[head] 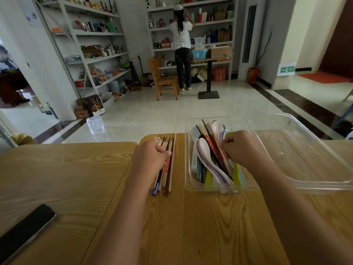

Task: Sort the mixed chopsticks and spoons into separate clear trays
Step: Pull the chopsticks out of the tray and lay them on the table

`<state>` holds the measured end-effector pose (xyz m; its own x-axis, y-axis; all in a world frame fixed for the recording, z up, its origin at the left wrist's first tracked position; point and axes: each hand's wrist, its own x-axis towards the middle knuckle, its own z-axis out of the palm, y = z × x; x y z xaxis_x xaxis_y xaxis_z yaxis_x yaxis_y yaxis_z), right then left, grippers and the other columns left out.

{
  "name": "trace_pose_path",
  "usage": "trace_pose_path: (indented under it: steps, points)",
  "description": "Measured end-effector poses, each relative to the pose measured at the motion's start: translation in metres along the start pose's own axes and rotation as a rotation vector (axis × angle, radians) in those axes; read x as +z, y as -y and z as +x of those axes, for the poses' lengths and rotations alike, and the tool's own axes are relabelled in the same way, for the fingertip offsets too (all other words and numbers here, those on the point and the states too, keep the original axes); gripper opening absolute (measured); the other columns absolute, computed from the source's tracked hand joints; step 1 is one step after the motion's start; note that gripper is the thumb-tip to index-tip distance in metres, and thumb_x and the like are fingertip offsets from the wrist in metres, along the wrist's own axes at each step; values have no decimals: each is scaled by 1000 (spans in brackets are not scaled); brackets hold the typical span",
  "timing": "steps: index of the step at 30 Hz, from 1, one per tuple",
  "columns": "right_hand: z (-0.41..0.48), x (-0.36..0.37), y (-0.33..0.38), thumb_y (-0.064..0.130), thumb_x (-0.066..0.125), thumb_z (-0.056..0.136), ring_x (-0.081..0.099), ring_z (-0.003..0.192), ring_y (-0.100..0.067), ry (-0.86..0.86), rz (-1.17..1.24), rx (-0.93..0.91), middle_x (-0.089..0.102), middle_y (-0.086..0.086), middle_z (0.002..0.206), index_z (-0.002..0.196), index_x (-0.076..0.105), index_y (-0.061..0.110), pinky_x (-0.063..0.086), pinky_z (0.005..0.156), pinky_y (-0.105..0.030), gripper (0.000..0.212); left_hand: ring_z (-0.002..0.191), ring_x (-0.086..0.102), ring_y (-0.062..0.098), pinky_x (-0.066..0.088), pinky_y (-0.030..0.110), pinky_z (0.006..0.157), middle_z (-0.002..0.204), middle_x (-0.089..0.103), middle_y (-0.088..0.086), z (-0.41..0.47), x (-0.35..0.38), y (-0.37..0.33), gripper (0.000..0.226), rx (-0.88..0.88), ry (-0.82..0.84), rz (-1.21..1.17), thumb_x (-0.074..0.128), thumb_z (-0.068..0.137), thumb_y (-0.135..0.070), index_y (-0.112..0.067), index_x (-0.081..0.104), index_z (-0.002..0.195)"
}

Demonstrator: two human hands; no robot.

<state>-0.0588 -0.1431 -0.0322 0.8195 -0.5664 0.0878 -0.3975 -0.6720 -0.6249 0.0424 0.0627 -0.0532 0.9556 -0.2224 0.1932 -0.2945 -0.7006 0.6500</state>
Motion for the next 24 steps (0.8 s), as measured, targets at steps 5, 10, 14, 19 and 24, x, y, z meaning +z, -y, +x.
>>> trace_pose_path:
  steps: [5,10,14,19,24]
  points:
    - [1,16,0,17,63,91,61,60,-16,-55,-182,-4,61,-2,67,82,62,11,54,54,-28,11,56,66,5,58,23,60,70,71,-2,-12,2,-28,16,29,133,-304,71,88,-33,-18,66,86]
    - [-10,27,2,16,56,94,62,70,-18,-31,-329,6,58,-3,75,80,47,15,58,68,-32,17,58,66,5,57,20,61,73,72,0,-22,13,-41,15,59,254,-409,72,88,-29,-16,66,87]
    - [-7,28,0,15,57,92,58,63,-15,-42,-285,28,57,-2,74,79,48,14,52,60,-28,16,57,66,5,56,19,59,71,72,0,-23,17,-42,14,69,275,-435,72,88,-29,-16,67,88]
    - [-3,30,-5,20,62,89,52,55,-10,-30,-233,25,54,0,69,83,55,11,39,47,-21,13,61,67,6,59,23,64,75,73,2,-22,16,-41,15,64,279,-459,72,88,-28,-14,68,91]
    - [2,28,-8,22,64,88,48,49,-6,47,-153,0,53,2,65,76,53,15,31,41,-14,18,64,69,7,61,26,67,78,73,2,-21,15,-41,14,53,280,-479,72,88,-28,-15,68,92]
